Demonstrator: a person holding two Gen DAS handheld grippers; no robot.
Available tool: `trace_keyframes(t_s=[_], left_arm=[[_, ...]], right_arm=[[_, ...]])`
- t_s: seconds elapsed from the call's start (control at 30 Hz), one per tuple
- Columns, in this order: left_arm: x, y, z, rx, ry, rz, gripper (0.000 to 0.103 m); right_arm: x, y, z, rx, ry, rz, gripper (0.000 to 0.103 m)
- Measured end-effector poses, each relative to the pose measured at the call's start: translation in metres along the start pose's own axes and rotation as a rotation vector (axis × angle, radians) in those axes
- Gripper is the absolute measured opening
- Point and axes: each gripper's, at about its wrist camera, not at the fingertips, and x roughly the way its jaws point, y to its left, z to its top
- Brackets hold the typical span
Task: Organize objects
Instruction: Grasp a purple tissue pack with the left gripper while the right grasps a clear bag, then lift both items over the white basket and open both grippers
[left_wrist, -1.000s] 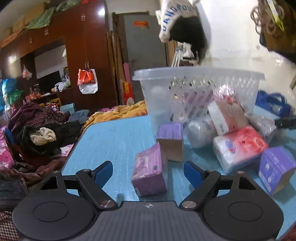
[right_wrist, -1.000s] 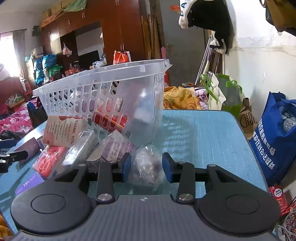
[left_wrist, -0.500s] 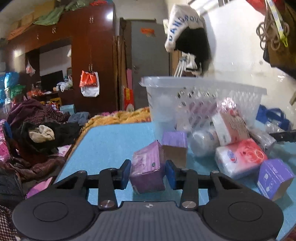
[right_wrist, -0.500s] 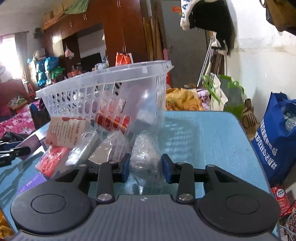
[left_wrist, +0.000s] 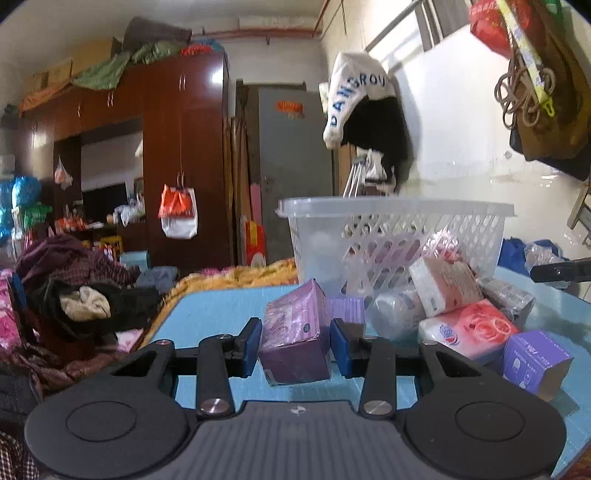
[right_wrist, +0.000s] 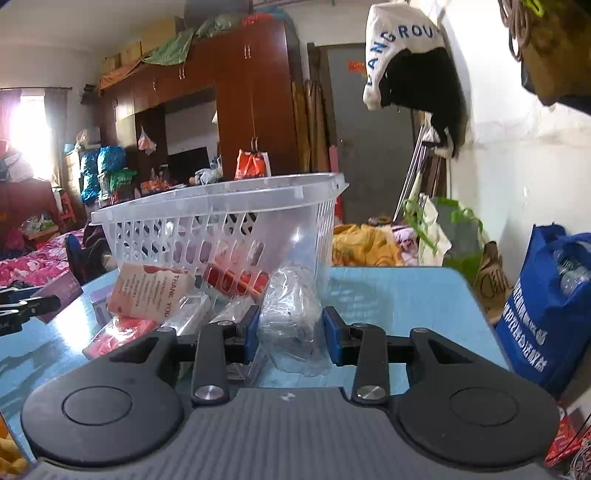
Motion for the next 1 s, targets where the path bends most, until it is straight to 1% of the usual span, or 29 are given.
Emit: trace_keyframes(t_s=[0.3,0.43,0.57,0.8,0.9,1.0], left_arm=[[-0.008,-0.002,0.002,-0.009,-0.043,-0.013,0.044],[-0.013,-0.005,0.003,-0.004,-0.061,-0.011,0.044],[-0.014,-0.005,0.002,-0.014,-0.064,-0.01,0.044],[-0.028,-0.007,0.008,-0.025,-0.108,-0.015,0.044],[-0.031,-0.008,0.012,-0.039,-0.123,-0.029,0.044],[-0.03,-0.01,0.018,-0.042,-0.122,-0.043,0.044]], right_arm=[[-0.004,0.001,-0.002,-0.002,-0.036,-0.009,0.039],[-0.009,0.004,-0.003,-0.011,-0.076,-0.028,0.039],[-0.019,0.007,-0.006,-0.027,-0.146,-0.044,0.039],[-0.026,0.01,-0.005,-0.034,-0.205,-0.065,0.039],[-0.033,0.011,0.0,-0.016,-0.219,-0.028,0.039],[-0.041,0.015,0.008,-0.022,-0.236,-0.018,0.039]])
